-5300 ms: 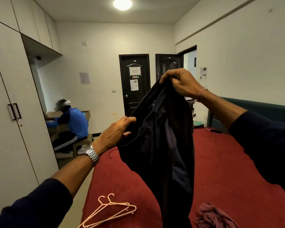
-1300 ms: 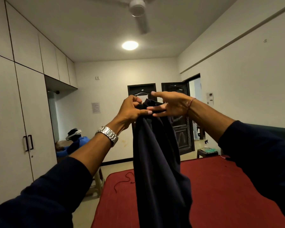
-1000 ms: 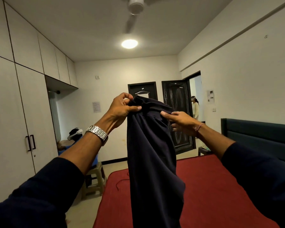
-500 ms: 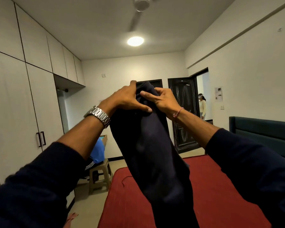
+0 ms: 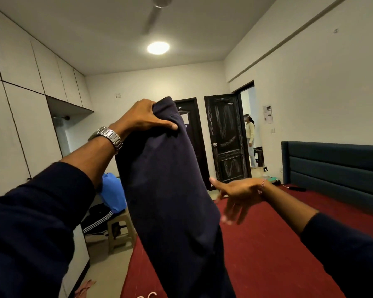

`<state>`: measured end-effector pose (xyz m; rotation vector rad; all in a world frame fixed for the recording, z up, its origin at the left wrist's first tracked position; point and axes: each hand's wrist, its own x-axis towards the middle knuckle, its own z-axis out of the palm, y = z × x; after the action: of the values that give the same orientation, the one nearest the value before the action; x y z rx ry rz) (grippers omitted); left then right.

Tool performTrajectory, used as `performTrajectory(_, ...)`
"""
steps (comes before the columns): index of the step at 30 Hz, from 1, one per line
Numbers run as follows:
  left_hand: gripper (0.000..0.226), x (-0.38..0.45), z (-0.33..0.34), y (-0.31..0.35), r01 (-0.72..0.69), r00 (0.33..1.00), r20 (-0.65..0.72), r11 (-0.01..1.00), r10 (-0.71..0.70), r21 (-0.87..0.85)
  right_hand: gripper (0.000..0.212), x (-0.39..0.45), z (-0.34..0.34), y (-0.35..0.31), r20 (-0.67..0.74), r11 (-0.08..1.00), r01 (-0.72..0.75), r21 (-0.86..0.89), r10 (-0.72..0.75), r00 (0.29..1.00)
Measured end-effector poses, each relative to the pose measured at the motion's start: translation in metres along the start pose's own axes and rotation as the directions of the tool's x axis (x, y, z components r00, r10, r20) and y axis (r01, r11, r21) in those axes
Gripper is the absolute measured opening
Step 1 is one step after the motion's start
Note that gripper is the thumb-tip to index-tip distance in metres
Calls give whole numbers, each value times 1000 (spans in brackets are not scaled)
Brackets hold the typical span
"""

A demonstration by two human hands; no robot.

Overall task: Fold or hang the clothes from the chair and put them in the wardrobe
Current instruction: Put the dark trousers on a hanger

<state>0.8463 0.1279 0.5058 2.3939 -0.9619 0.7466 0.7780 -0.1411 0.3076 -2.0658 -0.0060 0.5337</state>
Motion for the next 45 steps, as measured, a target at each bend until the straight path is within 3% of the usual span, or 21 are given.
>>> performTrajectory(2, 87, 3, -2, 10, -16, 1000, 10, 1000, 15, 26, 89, 9, 12, 11, 70, 963, 150, 222, -169, 983)
performTrajectory(5, 73, 3, -6, 28, -41, 999, 31, 997, 39, 71, 74, 29, 24, 13, -72, 780, 323, 537, -339, 938)
performTrajectory(8, 87, 3, -14, 36, -48, 999, 5, 992, 47, 116, 65, 40, 31, 9, -210, 577, 415, 704, -389, 897)
performTrajectory(11, 98, 3, -27, 36, -16, 999, -49, 989, 23, 146, 46, 34, 33, 6, -333, 455, 477, 752, -361, 871)
performTrajectory(14, 89, -4, -41, 30, 35, 994, -106, 988, -19, 147, 30, 12, 21, 5, -504, 462, 585, 666, -298, 810)
performTrajectory(17, 73, -21, -41, 23, 58, 988, -145, 993, -44, 100, 27, -28, -1, 4, -652, 618, 635, 463, -248, 717)
performTrajectory(19, 62, -35, -34, 21, 88, 979, -188, 995, -78, 46, 33, -58, -19, -1, -750, 671, 669, 318, -254, 611)
performTrajectory(21, 62, -49, -25, 14, 139, 965, -215, 989, -147, -49, 37, -85, -33, -10, -790, 725, 666, 175, -300, 534)
performTrajectory(24, 71, -76, -8, -16, 252, 935, -201, 946, -293, -204, 37, -99, -50, -32, -774, 814, 580, -17, -379, 508)
performTrajectory(26, 72, -102, 14, -45, 371, 893, -134, 870, -430, -325, 41, -80, -55, -46, -718, 865, 485, -126, -417, 557)
performTrajectory(29, 59, -162, 69, -91, 539, 793, -41, 731, -608, -419, 43, -13, -33, -45, -575, 933, 269, -239, -359, 735)
performTrajectory(33, 43, -296, 186, -163, 796, 546, 165, 446, -822, -410, 54, 133, 57, 36, -346, 924, -10, -383, -133, 929)
performTrajectory(37, 42, -481, 335, -240, 959, 260, 285, 211, -922, -191, 47, 287, 205, 205, -183, 929, -165, -332, 108, 977)
performTrajectory(40, 53, -613, 431, -285, 994, 103, 255, 87, -961, -73, 33, 361, 318, 329, -170, 949, -181, -258, 140, 975)
performTrajectory(43, 52, -694, 486, -317, 999, 34, 196, 26, -980, -44, 24, 415, 397, 407, -222, 975, -134, -176, 93, 971)
performTrajectory(45, 52, -717, 502, -333, 996, 76, 151, 69, -986, -49, 20, 434, 427, 431, -253, 976, -105, -189, 55, 966)
